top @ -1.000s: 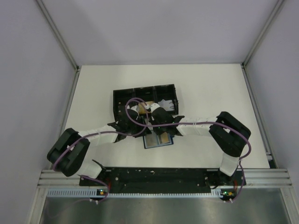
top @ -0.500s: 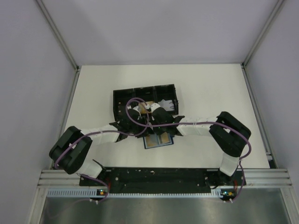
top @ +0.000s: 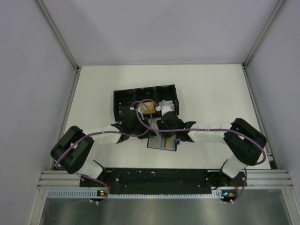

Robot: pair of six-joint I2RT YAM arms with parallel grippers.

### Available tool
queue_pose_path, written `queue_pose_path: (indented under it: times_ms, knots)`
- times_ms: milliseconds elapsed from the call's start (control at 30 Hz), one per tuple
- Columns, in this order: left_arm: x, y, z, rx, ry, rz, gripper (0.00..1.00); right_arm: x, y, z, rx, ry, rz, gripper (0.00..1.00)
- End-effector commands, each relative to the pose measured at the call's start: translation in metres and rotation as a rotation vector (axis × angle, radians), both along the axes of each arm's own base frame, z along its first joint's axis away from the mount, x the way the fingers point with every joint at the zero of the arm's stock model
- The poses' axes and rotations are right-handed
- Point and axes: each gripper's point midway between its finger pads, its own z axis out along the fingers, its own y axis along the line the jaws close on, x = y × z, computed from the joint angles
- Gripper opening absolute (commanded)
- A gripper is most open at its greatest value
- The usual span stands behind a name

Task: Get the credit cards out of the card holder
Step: Remove the credit card from the card holder.

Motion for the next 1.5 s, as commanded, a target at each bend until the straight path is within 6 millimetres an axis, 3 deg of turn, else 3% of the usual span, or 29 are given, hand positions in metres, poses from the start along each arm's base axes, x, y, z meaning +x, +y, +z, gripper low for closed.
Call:
queue_pose_path:
  times_ms: [0, 200, 367, 467, 633, 833, 1167, 1467]
  knots:
    - [0.001, -0.012, 0.004, -0.040, -0.019, -0.025, 0.30, 0.022, -0.016, 0.041, 0.068, -0.139, -0.134, 0.45]
    - [-0.001, -0.018, 0.001, -0.030, -0.017, -0.040, 0.31, 0.020, -0.032, 0.051, 0.093, -0.160, -0.161, 0.48]
    - [0.002, -0.013, 0.011, 0.002, -0.059, -0.033, 0.34, 0.007, -0.031, 0.041, 0.095, -0.069, -0.131, 0.47]
    - [0.004, -0.012, 0.020, 0.018, -0.089, -0.039, 0.38, -0.002, -0.042, 0.026, 0.075, -0.007, -0.145, 0.40]
    - [0.010, -0.009, 0.028, 0.068, -0.141, -0.047, 0.45, -0.011, -0.041, 0.021, 0.102, 0.045, -0.117, 0.26]
    - [0.012, -0.016, 0.023, 0.106, -0.151, -0.086, 0.47, -0.011, -0.043, 0.014, 0.100, 0.071, -0.130, 0.18]
    - [0.006, -0.013, -0.007, 0.255, -0.100, -0.100, 0.50, -0.016, -0.048, -0.002, 0.093, 0.149, -0.155, 0.07]
    - [-0.010, -0.034, -0.007, 0.212, -0.070, -0.162, 0.50, -0.025, -0.044, -0.023, 0.072, 0.257, -0.137, 0.02]
